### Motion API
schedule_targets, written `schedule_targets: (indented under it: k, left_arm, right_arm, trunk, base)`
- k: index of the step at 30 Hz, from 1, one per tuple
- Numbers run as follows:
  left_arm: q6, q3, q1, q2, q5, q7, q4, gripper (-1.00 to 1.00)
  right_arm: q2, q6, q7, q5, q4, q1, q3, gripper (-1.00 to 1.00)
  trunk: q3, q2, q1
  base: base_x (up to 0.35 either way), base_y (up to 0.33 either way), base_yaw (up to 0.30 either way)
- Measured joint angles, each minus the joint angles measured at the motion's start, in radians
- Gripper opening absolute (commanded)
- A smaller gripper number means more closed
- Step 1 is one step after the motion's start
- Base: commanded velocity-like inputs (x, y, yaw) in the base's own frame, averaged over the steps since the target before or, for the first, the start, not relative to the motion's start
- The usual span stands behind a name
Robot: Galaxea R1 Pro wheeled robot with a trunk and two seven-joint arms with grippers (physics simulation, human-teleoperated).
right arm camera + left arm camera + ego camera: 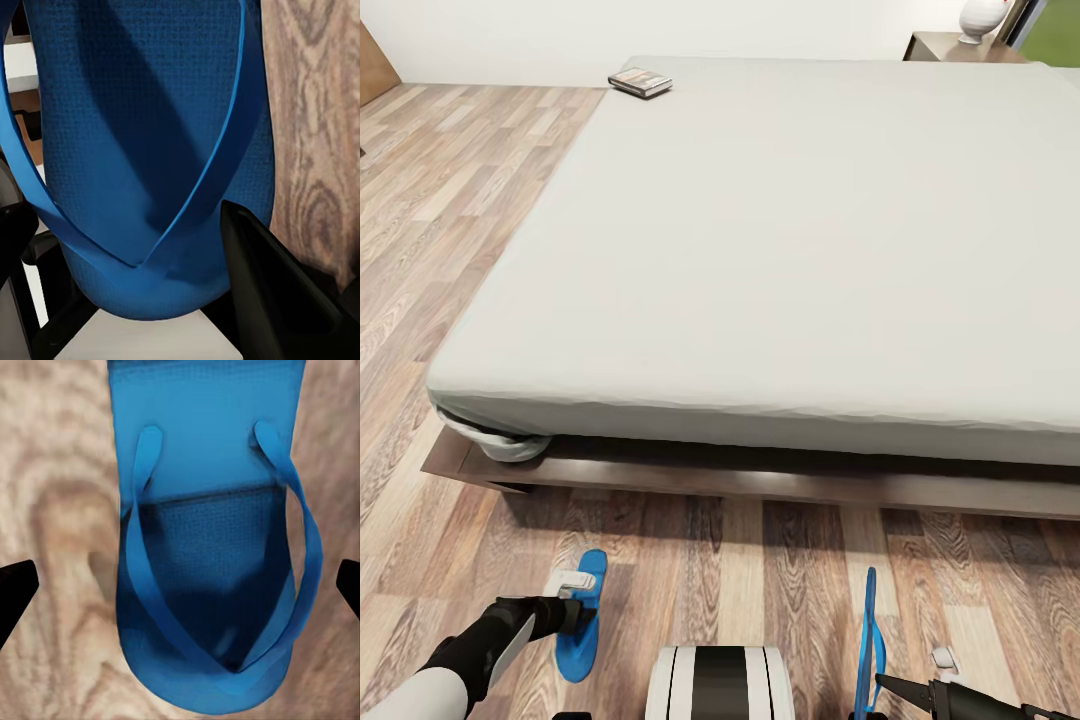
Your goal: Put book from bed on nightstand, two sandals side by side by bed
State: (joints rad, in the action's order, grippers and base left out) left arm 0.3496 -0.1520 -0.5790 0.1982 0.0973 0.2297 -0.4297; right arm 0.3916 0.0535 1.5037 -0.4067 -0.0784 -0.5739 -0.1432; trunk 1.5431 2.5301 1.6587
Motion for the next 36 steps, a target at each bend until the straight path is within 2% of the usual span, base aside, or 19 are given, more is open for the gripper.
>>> schedule_targets:
  k: [30, 36]
  left_arm:
    - [0.0, 0.0, 0.0, -0.001, 0.0, 0.0, 0.0, 1.0]
    - [0.001, 0.0, 0.0, -0.003, 0.0, 0.0, 0.0, 1.0]
  right_arm:
    - [0.001, 0.0, 0.0, 0.0, 0.0, 0.0, 0.0, -1.0]
    - [0.001, 0.0, 0.0, 0.0, 0.0, 0.0, 0.001, -1.0]
  trunk:
    - [0.0, 0.0, 0.0]
    - [-0.023, -0.001, -0.003]
  base:
    - [0.0, 0.0, 0.0]
    - [0.0, 0.0, 0.0]
